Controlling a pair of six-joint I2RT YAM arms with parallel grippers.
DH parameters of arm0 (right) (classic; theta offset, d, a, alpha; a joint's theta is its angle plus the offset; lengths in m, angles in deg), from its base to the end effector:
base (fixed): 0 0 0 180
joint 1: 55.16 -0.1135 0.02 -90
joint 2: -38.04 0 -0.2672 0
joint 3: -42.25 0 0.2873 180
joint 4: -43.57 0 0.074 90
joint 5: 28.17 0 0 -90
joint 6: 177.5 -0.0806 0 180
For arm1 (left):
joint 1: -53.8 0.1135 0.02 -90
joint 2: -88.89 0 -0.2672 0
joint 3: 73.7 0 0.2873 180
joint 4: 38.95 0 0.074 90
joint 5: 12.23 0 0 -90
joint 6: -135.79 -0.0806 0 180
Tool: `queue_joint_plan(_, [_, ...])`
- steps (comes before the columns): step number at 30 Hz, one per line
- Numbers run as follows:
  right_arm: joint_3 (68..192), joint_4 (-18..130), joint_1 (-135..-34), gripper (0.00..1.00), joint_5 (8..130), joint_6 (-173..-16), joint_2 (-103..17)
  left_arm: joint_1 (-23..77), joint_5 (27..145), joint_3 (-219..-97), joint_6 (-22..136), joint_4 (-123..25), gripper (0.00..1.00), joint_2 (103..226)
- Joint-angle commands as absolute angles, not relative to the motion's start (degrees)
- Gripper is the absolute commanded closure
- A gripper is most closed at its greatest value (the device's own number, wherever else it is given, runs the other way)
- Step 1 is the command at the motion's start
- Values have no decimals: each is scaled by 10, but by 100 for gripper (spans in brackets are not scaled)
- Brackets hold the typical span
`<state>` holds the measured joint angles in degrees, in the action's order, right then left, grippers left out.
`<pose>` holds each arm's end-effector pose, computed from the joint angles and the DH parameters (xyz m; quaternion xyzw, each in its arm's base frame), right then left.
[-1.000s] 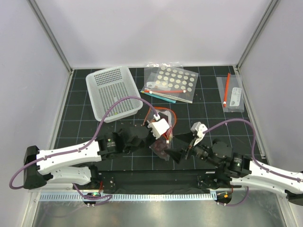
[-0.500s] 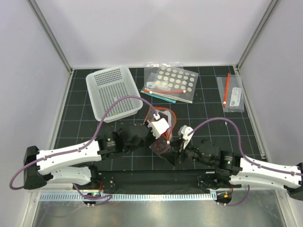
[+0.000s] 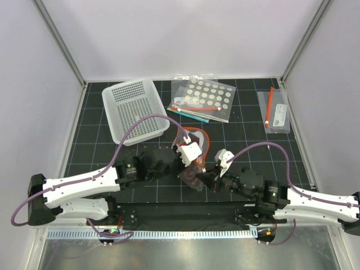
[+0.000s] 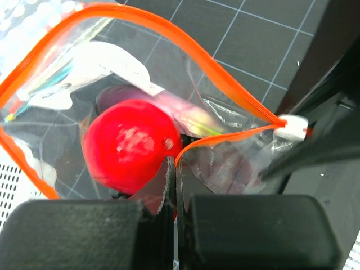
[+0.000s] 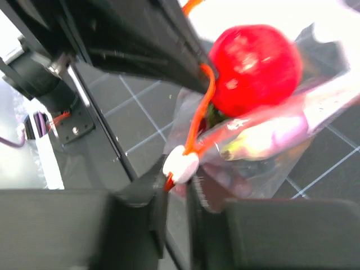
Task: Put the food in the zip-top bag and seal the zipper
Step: Zip the zipper food storage bag at the center of the board.
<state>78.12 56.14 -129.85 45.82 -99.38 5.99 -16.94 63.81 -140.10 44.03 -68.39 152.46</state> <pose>0.0821 0.2159 0.2514 -0.3143 0.6887 0.3651 0.5418 0.1253 -0.2996 0.2988 0.4479 0.7188 -0.2101 0.4884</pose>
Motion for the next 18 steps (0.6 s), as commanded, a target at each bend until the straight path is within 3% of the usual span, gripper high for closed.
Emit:
queue_joint_plan(1, [780, 528, -1303, 81, 436, -991, 105, -167, 672, -1413, 436, -652, 100, 1510])
queue_joint_plan(3, [777, 528, -1303, 89, 436, -992, 119, -167, 680, -1414, 435, -652, 100, 1509])
queue_joint_plan(4, [776, 531, -1303, 97, 432, -992, 125, -168, 691, -1414, 433, -652, 100, 1509])
queue_joint_plan(12, [778, 550, -1303, 99, 417, -991, 128, -168, 701, -1419, 430, -650, 100, 1507])
queue_joint_plan(17, [769, 551, -1303, 99, 435, -981, 146, -169, 710, -1433, 380, -685, 84, 1475])
queue_joint_plan(18, [765, 549, -1304, 99, 451, -977, 148, -169, 737, -1433, 368, -690, 70, 1458])
